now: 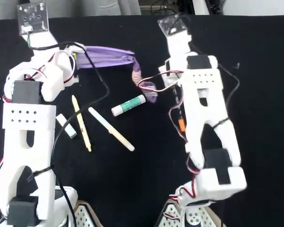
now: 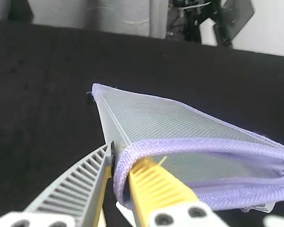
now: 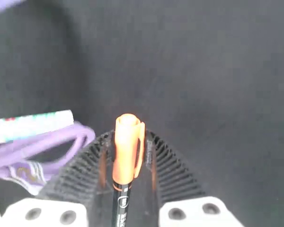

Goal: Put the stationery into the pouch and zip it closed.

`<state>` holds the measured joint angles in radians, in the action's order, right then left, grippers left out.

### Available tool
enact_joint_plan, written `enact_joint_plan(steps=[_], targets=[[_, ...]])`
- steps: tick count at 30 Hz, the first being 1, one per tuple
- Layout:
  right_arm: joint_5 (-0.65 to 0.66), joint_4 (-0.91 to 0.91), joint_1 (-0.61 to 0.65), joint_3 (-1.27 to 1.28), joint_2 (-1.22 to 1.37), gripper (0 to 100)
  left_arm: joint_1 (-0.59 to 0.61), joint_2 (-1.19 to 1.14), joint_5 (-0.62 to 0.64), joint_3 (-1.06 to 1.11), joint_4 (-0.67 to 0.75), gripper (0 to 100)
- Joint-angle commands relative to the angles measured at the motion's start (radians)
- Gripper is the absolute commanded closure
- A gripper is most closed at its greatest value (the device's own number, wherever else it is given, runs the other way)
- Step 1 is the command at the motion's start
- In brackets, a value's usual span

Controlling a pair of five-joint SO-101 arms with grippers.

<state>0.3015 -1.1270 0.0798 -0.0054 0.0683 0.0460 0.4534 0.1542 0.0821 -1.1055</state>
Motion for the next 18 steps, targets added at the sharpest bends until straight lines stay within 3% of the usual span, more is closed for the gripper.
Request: enact_joint_plan(steps=[1, 9, 18], targets=[[-0.008, 0.075, -0.008, -0.039, -0.145, 98.8, -0.024, 0.008, 0.015, -0.077, 0.003, 97], [-0.008, 0.181, -0.006, -0.039, -0.282, 98.8, -0.028, -0.081, 0.058, -0.041, 0.008, 97], [-0.008, 0.199, 0.054, -0.035, -0.452, 98.8, -0.143, -0.227, 0.060, -0.048, 0.008, 97]])
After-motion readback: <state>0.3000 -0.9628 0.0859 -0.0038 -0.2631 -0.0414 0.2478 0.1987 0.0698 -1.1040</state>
